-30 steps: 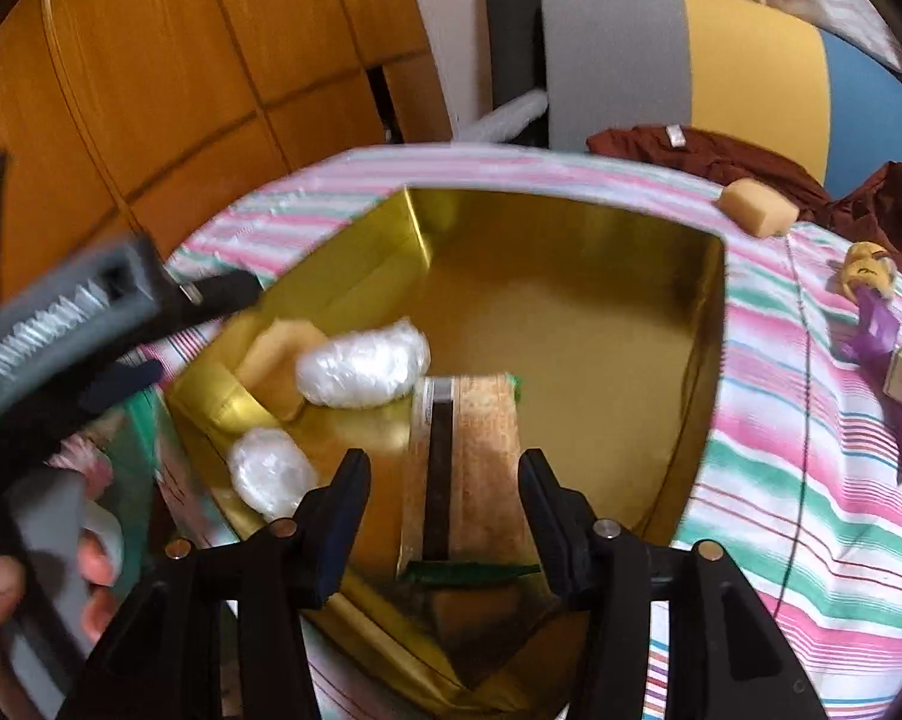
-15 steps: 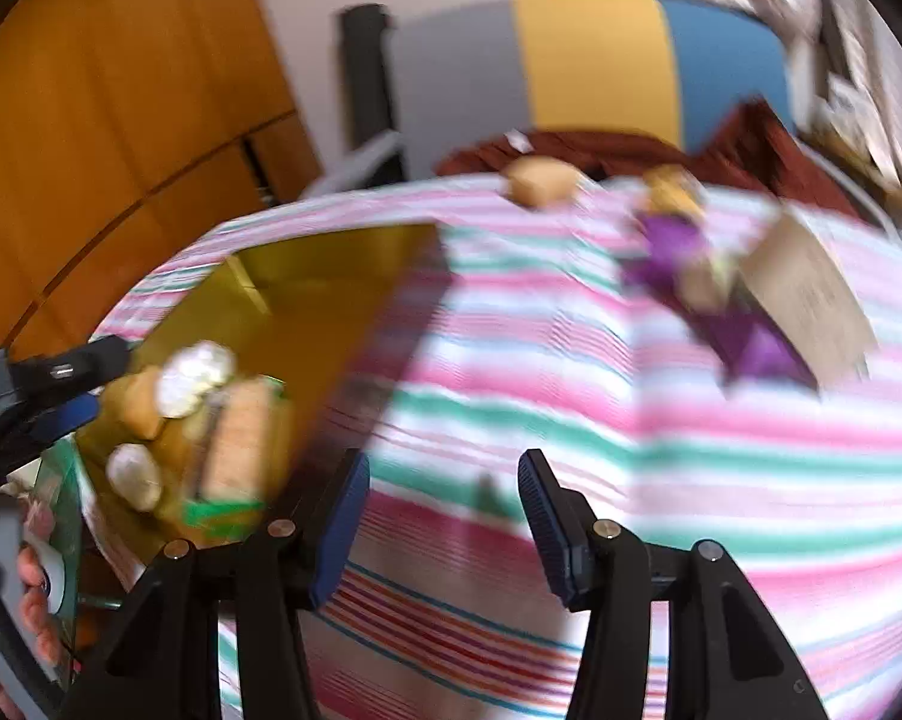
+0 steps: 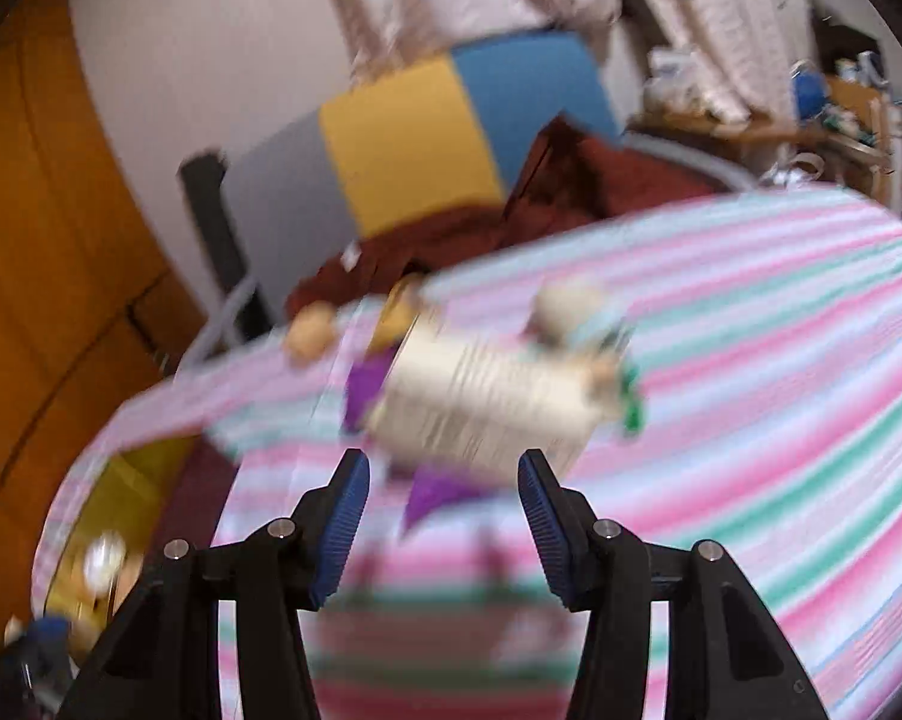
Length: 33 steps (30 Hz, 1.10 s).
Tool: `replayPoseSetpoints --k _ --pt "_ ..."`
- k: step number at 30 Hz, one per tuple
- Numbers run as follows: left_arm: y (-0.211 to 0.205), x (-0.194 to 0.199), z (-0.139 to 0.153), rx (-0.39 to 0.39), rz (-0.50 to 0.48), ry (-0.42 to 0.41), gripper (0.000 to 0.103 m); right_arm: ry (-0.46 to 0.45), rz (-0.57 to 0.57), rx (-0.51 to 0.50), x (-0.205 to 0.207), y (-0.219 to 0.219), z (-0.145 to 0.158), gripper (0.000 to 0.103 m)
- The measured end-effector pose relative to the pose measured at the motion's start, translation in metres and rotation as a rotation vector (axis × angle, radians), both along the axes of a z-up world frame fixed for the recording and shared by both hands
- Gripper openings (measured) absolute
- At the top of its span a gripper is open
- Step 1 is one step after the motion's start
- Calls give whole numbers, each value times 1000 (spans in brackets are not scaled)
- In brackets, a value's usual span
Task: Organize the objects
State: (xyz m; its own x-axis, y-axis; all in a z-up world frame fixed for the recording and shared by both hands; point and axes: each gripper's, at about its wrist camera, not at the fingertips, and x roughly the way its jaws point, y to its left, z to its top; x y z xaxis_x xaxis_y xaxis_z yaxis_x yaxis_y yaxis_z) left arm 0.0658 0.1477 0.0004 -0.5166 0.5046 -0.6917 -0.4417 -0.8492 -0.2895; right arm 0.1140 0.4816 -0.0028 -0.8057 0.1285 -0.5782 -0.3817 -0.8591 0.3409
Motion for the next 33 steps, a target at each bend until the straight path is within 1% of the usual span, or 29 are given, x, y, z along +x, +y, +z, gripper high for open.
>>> replayPoseSetpoints --k 2,5,7,10,12,15,18,21,23,27,29,33 --pt "4 6 0 4 -7 -2 103 18 -37 -24 -12 23 10 53" --pt "6 12 -1 30 -6 -21 103 -11 -55 -92 -38 51 9 53" --pt "5 16 -3 41 -4 -33 103 -50 -60 -154 -56 66 0 53" --pt "5 20 -6 20 -1 -40 103 -80 -78 -236 -69 80 -17 53" --pt "5 21 -9 9 -7 -47 103 -91 -68 -297 -71 84 -31 53" --pt "4 20 -11 -6 11 -46 103 -57 -31 -332 -60 78 -37 54" --pt "5 18 -13 -2 38 -51 103 -38 76 -409 -42 55 -42 55" --pt "8 16 -15 -2 50 -60 103 -47 180 -442 -24 24 -52 55" --pt "9 17 -14 -6 56 -60 103 -57 248 -441 -14 4 -58 55" --pt "13 19 -14 -21 52 -50 103 -96 363 -346 -1 -37 -70 55" --pt "14 19 -14 -26 51 -56 103 -86 361 -315 4 -42 -70 55" --pt "20 17 -14 -19 46 -77 103 -49 303 -268 14 -38 -70 55"
